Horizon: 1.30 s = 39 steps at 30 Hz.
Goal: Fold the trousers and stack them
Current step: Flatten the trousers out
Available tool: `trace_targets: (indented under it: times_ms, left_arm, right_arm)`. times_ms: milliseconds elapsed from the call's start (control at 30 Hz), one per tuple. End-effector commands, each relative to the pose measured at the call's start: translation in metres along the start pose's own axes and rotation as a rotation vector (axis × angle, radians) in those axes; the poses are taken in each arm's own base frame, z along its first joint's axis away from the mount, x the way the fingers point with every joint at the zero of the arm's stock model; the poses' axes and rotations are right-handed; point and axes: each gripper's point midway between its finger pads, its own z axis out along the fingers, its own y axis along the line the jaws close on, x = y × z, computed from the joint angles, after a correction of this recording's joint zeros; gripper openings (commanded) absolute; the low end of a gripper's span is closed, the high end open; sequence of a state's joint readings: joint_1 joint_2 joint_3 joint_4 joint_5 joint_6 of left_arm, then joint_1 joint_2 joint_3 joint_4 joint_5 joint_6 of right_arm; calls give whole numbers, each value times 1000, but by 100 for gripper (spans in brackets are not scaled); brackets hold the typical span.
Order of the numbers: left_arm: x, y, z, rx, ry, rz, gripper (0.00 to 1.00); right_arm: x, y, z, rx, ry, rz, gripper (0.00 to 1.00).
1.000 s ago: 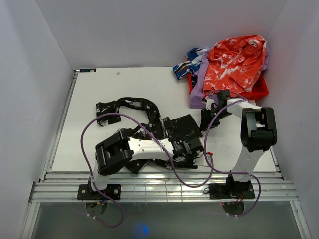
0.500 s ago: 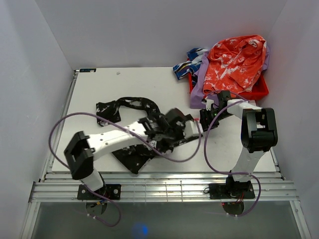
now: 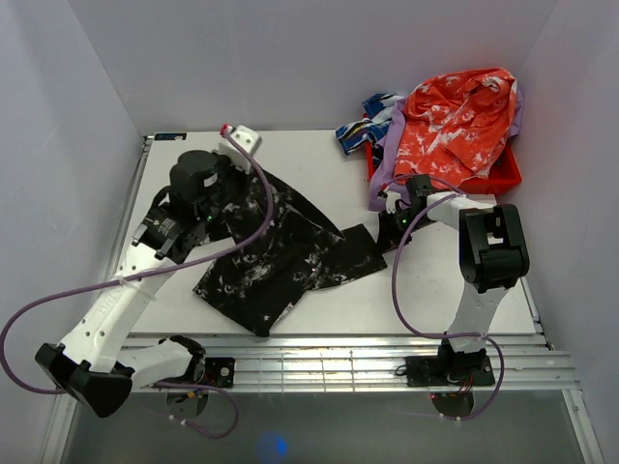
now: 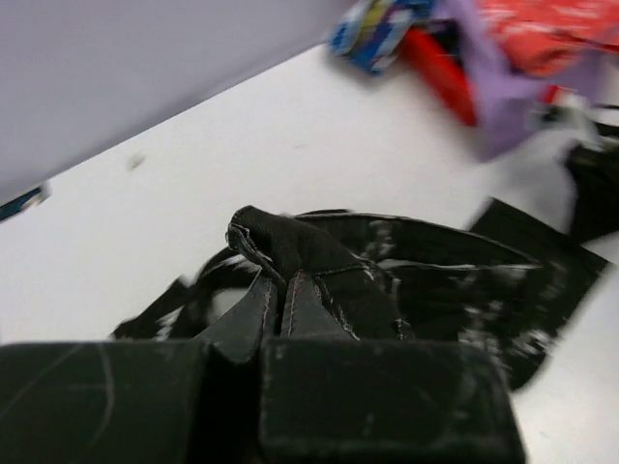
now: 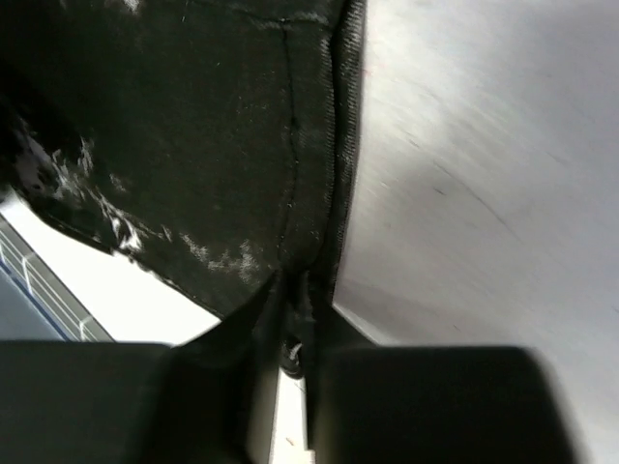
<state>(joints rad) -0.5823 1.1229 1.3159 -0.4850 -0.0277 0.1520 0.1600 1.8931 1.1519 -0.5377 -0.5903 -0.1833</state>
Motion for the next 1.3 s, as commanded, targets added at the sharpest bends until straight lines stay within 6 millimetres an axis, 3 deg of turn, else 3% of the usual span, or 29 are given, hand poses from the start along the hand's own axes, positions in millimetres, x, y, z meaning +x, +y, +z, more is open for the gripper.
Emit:
trace_targets:
  times_ms: [0,67,100,200,333,367,467,667,733,800,867,900,967,1000,1033,1067,1133,1167,1200,1267]
  left_arm:
    - [-5,109,-35,-448,-40,-95,0]
    - [-1,137,-52,-536,-43,-104,0]
    - [3,159,-70,-593,-60,-115,0]
    - [13,185,-97,-663,-64,-103,0]
    - [31,205,-112,-718,-31,-106,0]
    - [35,206,-112,-712,-28,-96,0]
    - [65,210,-103,-702,47,-89,0]
    - [135,194,-68,-545,222,-73,0]
    - [144,193,-67,-534,237,-72,0]
    - [158,190,-63,-514,270,-83,0]
    - [179,192,-59,-520,326,-87,0]
    - [188,193,-59,-524,348,-77,0]
    - [210,176,-48,-403,395,-66,0]
    - [212,165,-44,-301,402,-15,9]
    - [216,149,-45,-210,413,-23,27]
    - [204,141,-43,-159,368,-8,67]
    - [185,122,-34,-28,298,-22,79]
    - [154,130,-30,-21,245,-10,81]
    - [155,127,-14,61,253,-62,82]
    - [151,124,0,154,284,-132,83]
  right_arm:
    - [-1,-13,6,76,14,-9,8]
    - [-4,-24,-4,127,-2,-35,8]
    - [-10,-25,-13,149,-26,-50,8]
    - [-15,-40,-40,219,-66,-45,8]
    - [-20,-64,-80,320,-119,-39,8]
    - [-17,-80,-99,360,-148,-1,8]
    - [-3,-98,-123,400,-149,19,8]
    - [33,-101,-136,406,-71,-6,8]
    - [42,-104,-141,419,-55,-21,8]
    - [53,-118,-163,473,-45,-17,8]
    - [52,-129,-183,506,-61,-13,8]
    - [63,-138,-194,507,-50,16,8]
    - [62,-146,-212,514,-65,20,8]
    - [67,-150,-216,505,-65,28,8]
    - [72,-147,-215,481,-53,35,8]
    - [74,-145,-213,461,-46,34,8]
    - [78,-136,-203,409,-51,38,8]
    - [81,-133,-199,387,-50,47,8]
    - [83,-130,-193,366,-49,56,8]
    - [85,-128,-188,347,-48,68,8]
